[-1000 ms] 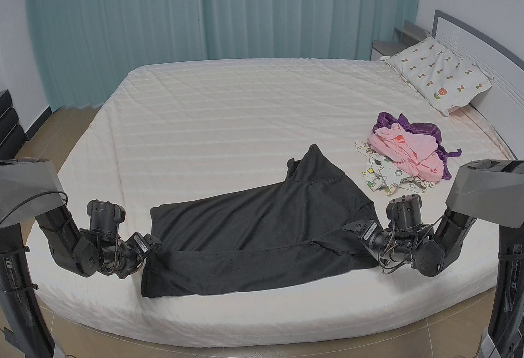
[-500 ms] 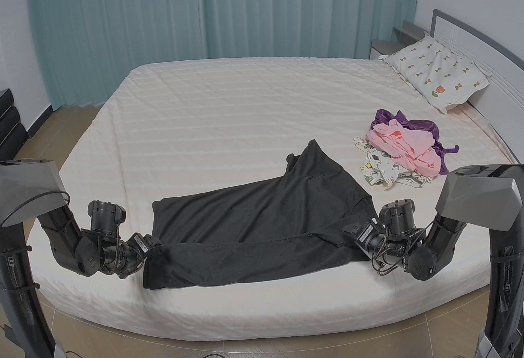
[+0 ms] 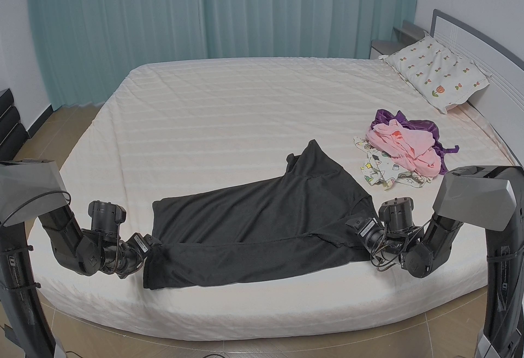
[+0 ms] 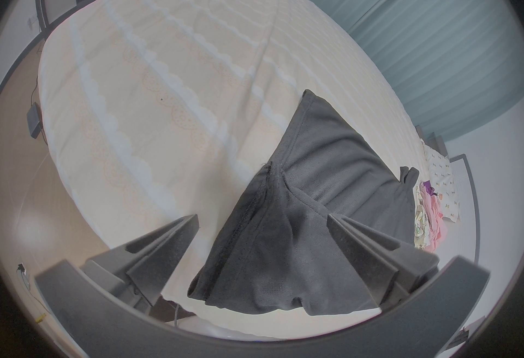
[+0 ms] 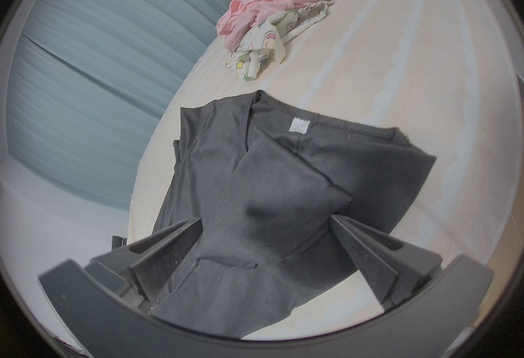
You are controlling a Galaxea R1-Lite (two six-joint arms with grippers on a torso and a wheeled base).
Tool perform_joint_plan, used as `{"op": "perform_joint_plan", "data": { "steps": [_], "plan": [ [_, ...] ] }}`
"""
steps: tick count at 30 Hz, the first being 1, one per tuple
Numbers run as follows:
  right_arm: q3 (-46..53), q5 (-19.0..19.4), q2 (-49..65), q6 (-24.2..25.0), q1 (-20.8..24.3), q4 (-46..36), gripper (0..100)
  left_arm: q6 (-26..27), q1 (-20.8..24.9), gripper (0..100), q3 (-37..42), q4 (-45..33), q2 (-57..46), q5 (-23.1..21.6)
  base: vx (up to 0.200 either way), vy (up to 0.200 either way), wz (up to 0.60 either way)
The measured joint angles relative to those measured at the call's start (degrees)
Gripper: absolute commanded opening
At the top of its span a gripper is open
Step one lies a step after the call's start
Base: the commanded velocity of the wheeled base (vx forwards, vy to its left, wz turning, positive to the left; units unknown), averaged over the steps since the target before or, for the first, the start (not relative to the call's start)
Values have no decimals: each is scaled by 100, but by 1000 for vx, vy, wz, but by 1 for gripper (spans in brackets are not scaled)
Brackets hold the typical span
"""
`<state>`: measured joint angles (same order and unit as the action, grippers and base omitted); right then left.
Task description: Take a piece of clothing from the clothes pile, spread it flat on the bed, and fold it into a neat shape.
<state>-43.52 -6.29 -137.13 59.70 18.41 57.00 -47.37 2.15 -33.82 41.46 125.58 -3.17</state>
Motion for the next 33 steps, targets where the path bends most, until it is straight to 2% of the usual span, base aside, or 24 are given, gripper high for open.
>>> {"op": "perform_joint_plan", "data": {
  "steps": [7, 8, 13, 19, 24, 29, 33],
  "plan": [
    [-33, -118, -77, -9, 59, -7, 100, -99, -4, 100, -11, 0, 6, 0, 0, 0, 0],
    [-38, -123, -85, -4, 59, -7, 0, -127, -4, 100, -20, 0, 6, 5, 0, 0, 0],
    [-38, -154, -110, -4, 66, 1, 0, -148, -4, 100, -41, 0, 6, 9, 0, 0, 0],
    [2, -471, -112, -13, 66, 1, 0, -149, -2, 100, -55, -2, 11, 2, 0, 0, 0],
    [59, -479, -68, -11, 59, 4, 0, -148, -4, 100, -61, 0, 17, 6, 0, 0, 0],
    [146, -396, 66, 5, 59, 41, 0, -143, -4, 100, -66, 0, 37, 13, 0, 0, 0],
    [243, -101, 306, 13, 55, 39, 0, -140, -4, 100, -66, 0, 50, 16, 0, 0, 0]
  ]
}}
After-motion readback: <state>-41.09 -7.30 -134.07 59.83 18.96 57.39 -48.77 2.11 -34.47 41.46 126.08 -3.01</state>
